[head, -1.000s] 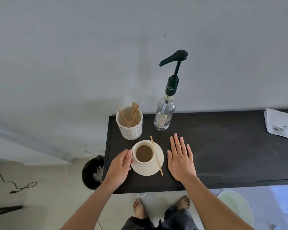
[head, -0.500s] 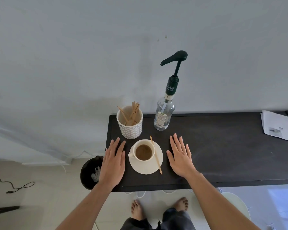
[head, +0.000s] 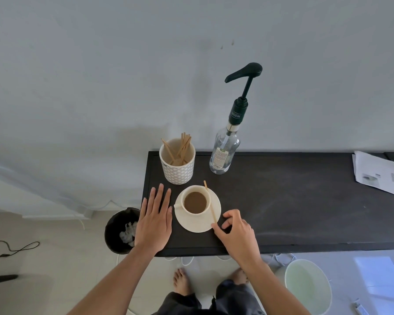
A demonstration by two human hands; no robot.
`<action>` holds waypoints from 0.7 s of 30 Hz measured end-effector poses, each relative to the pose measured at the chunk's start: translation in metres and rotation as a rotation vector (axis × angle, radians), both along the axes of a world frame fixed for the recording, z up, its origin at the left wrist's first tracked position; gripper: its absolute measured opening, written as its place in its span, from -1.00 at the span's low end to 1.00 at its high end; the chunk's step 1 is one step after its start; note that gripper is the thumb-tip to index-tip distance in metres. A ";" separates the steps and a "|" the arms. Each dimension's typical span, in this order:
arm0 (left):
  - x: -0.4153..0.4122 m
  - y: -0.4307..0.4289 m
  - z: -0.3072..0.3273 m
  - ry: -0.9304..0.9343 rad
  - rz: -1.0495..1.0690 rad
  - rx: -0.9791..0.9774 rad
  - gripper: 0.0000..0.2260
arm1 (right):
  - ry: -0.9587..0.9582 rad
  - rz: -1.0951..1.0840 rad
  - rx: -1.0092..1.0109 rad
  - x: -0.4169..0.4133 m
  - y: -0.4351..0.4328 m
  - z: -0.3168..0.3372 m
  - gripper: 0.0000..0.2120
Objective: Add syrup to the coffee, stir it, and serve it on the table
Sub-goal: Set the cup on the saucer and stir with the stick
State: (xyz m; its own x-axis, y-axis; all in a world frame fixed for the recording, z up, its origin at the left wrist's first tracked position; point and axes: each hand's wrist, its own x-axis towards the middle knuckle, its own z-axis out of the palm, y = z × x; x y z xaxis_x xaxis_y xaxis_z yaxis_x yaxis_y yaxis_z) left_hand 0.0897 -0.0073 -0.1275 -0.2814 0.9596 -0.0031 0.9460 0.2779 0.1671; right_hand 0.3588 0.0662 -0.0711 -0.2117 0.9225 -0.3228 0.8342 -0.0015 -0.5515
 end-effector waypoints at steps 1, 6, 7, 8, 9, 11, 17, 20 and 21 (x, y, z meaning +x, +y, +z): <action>0.000 0.000 0.000 0.003 -0.003 -0.004 -0.42 | 0.006 0.001 -0.017 0.000 -0.001 -0.001 -0.61; -0.001 0.001 0.002 -0.009 0.004 -0.005 -0.42 | 0.098 -0.044 -0.089 -0.003 0.001 0.004 -0.72; -0.001 0.000 0.002 -0.008 0.003 -0.005 -0.42 | 0.130 -0.067 -0.100 -0.003 0.002 0.009 -0.75; -0.001 0.000 0.002 -0.005 0.000 -0.004 -0.42 | 0.160 -0.088 -0.109 -0.002 0.003 0.016 -0.77; -0.001 0.000 0.002 -0.002 -0.003 -0.004 -0.42 | 0.183 -0.104 -0.109 -0.002 0.005 0.023 -0.81; -0.002 0.000 0.001 0.001 -0.006 -0.006 -0.42 | 0.205 -0.125 -0.071 0.002 0.011 0.038 -0.92; -0.002 0.000 0.001 -0.002 -0.008 0.009 -0.43 | 0.297 -0.166 0.177 0.009 0.033 0.096 -0.92; -0.001 -0.001 0.001 -0.003 -0.010 0.014 -0.43 | 0.374 -0.158 0.253 0.008 0.039 0.120 -0.89; -0.001 -0.001 0.001 -0.003 -0.012 0.018 -0.43 | 0.391 -0.137 0.256 0.008 0.039 0.125 -0.89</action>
State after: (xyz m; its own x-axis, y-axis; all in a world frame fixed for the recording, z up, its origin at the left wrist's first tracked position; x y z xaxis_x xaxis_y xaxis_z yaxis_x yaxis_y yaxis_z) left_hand 0.0891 -0.0080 -0.1266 -0.2701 0.9627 0.0132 0.9486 0.2638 0.1749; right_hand 0.3665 0.1055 0.0534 -0.1427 0.9898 -0.0026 0.5659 0.0794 -0.8206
